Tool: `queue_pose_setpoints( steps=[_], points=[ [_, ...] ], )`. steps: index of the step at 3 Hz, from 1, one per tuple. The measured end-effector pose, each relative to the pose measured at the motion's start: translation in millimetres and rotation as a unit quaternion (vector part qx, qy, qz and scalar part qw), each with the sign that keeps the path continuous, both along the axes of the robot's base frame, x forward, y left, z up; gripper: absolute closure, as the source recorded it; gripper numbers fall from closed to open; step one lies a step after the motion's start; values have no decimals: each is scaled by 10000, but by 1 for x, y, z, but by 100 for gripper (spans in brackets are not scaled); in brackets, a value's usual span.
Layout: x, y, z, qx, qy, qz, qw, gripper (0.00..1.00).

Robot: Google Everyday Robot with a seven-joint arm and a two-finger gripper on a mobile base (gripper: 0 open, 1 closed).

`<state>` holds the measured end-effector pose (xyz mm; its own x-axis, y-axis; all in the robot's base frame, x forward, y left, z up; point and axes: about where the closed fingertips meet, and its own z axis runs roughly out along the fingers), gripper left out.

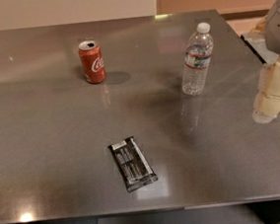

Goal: Move water bottle near rxbar chocolate

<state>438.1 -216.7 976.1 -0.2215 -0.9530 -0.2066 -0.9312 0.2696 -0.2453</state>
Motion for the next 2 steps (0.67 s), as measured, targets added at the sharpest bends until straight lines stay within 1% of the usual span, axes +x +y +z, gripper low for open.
queue_pose_setpoints(
  steps=[1,2],
  points=[
    [0,0,0,1,-1,-1,10000,0],
    [18,-6,-2,82,-11,-121,9999,0]
  ],
)
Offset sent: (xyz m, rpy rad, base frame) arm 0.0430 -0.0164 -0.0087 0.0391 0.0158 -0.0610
